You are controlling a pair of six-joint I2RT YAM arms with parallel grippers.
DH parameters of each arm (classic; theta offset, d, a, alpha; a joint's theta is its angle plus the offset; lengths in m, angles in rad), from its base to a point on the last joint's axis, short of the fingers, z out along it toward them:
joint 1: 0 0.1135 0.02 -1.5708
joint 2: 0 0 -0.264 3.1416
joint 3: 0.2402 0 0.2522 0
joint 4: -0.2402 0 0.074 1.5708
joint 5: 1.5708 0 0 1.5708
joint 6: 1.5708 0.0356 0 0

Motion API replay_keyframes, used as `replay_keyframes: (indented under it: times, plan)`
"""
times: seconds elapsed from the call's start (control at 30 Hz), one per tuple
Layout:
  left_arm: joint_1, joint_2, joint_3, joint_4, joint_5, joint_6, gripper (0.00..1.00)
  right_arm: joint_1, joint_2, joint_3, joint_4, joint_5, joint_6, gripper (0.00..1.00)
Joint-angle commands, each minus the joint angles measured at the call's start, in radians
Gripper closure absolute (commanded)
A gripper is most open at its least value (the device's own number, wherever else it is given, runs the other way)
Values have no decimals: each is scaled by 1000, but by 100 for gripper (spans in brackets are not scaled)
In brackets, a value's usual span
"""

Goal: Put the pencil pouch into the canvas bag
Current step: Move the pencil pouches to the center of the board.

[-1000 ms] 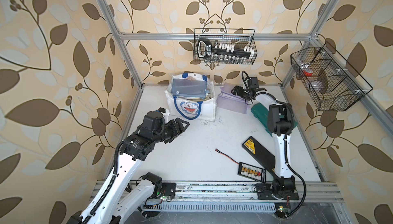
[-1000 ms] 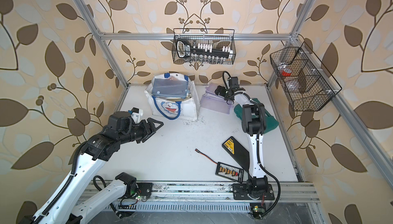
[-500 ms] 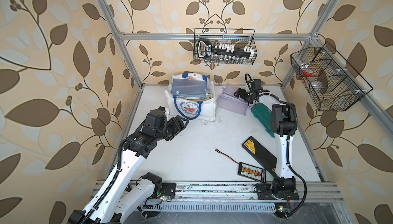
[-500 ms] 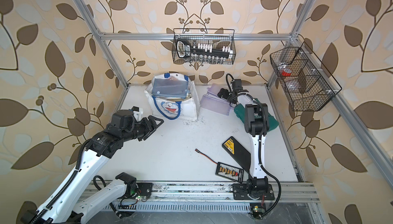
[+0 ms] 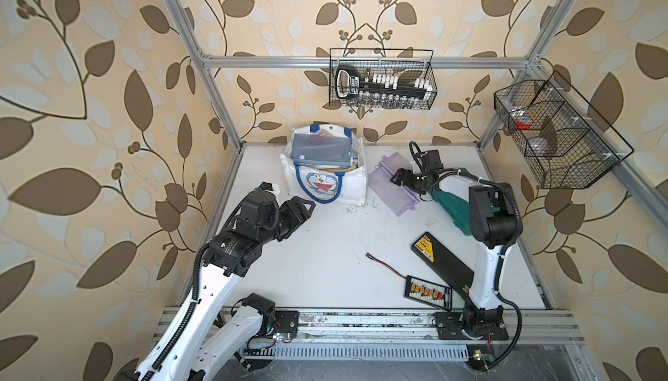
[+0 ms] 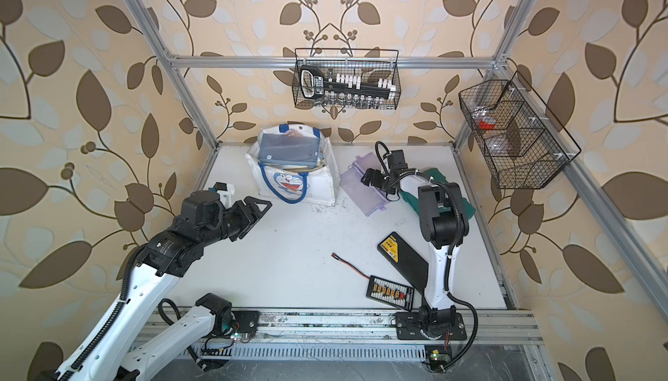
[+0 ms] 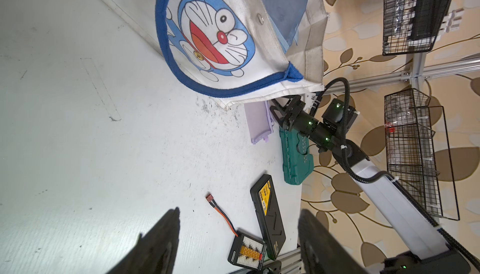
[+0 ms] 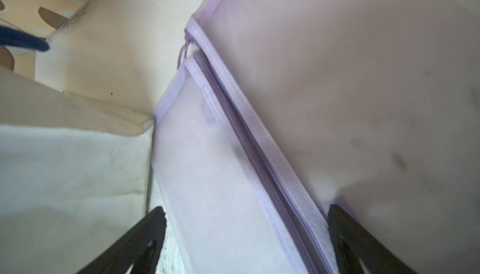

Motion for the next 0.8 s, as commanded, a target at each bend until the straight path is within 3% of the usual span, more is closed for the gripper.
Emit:
replay_keyframes:
  times: [0.0,0.5,0.77]
  plan:
    - [-8,0,12,-58,-41,4,28,21,-13,-126,-88,-17,5,4]
    - [-10,34,-46,-44,40,42,28,124,-341,-609,-9,-25,14,5]
    - [-10,14,-112,-48,94,46,28,120,-518,-655,-69,-24,15,6]
